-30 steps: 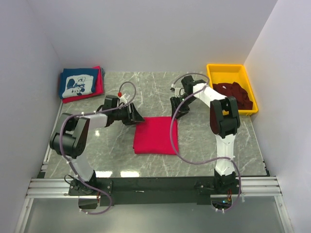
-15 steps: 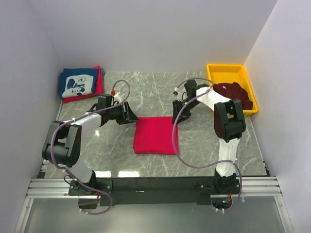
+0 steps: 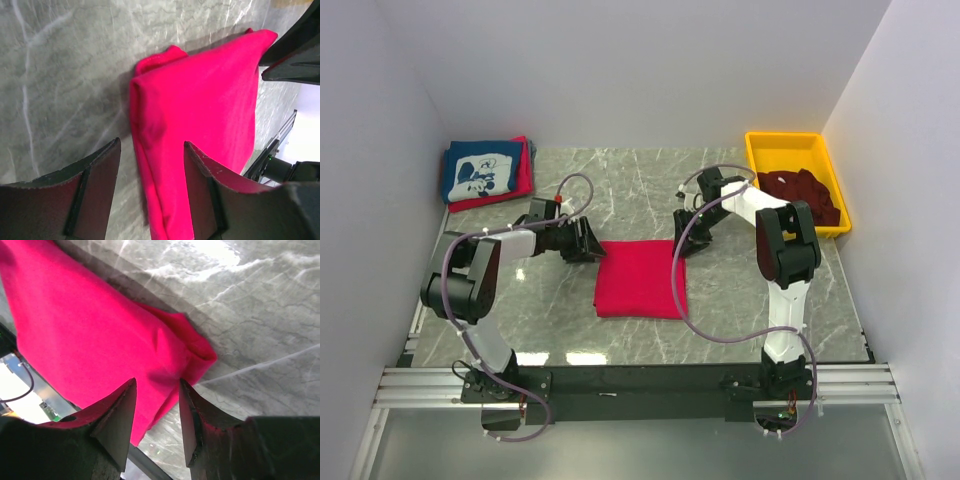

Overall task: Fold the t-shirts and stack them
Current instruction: Fold the tshirt

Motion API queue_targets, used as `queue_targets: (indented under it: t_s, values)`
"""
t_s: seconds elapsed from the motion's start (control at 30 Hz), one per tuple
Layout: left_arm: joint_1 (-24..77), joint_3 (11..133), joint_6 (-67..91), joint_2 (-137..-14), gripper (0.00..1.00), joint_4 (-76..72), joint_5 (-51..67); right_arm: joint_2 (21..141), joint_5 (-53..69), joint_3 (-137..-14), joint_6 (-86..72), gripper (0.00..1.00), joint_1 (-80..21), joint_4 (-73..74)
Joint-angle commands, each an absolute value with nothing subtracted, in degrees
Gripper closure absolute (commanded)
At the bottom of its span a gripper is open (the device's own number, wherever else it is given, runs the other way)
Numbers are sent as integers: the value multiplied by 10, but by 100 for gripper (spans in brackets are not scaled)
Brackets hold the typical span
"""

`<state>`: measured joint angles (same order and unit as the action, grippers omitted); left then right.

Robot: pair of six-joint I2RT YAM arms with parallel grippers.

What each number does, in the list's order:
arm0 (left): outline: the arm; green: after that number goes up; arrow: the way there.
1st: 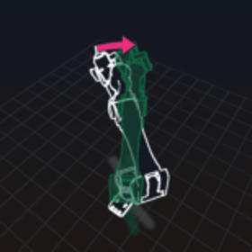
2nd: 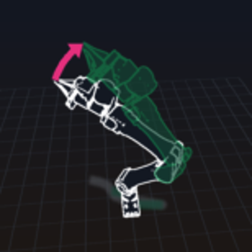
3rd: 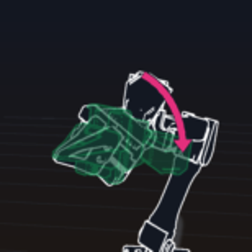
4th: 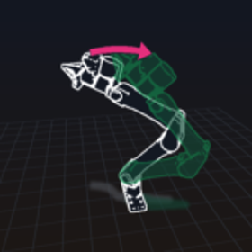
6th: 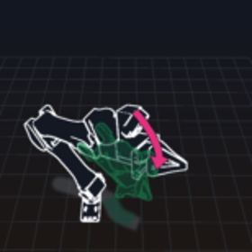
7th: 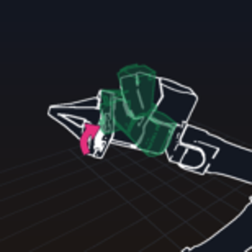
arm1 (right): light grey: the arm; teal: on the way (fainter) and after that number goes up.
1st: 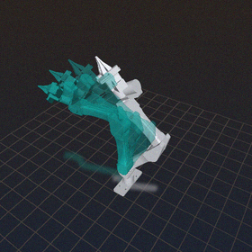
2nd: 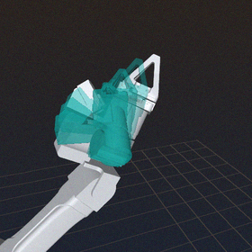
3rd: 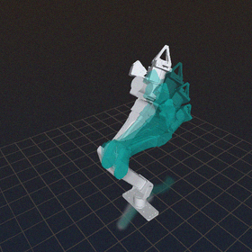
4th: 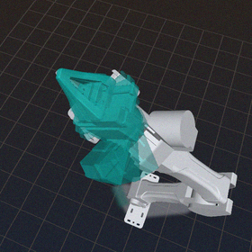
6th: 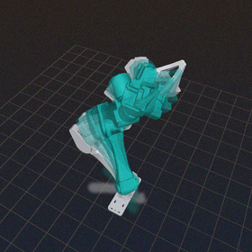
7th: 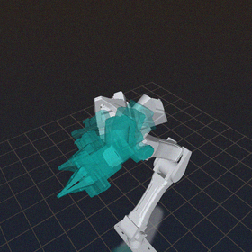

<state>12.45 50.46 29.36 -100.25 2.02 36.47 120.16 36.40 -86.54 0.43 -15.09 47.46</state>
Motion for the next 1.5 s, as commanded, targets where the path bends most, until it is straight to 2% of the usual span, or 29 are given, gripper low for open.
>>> queue_targets:
  t_s: [0.0, 0.17, 0.33, 0.53, 0.63, 0.77, 0.83, 0.87, 0.97, 1.23, 1.47]
  values:
    - [124, 533, 288, -1014, 41, 12, 371, 1195, 347, -858, 1, 53, -149, 468]
    - [124, 534, 294, -1030, 41, 4, 372, 1176, 344, -843, -17, 46, -149, 463]
    - [125, 530, 301, -1035, 45, -21, 387, 1185, 359, -850, -17, 49, -154, 459]
    - [125, 528, 305, -1035, 56, -29, 410, 1194, 373, -861, -16, 64, -156, 459]
    - [126, 526, 305, -1034, 61, -33, 411, 1188, 379, -860, -16, 67, -156, 458]
    - [127, 527, 308, -1035, 75, -40, 417, 1179, 384, -857, -16, 84, -156, 455]
    - [128, 524, 312, -1032, 85, -49, 423, 1173, 387, -857, -15, 91, -156, 456]
    - [130, 524, 314, -1031, 91, -53, 425, 1170, 388, -856, -16, 100, -155, 457]
    - [131, 518, 312, -1018, 99, -55, 425, 1156, 391, -853, -15, 100, -156, 460]
    - [133, 499, 302, -955, 99, -53, 416, 1081, 381, -800, -4, 100, -153, 468]
    - [136, 508, 290, -981, 99, -58, 403, 1088, 341, -754, 11, 100, -135, 427]
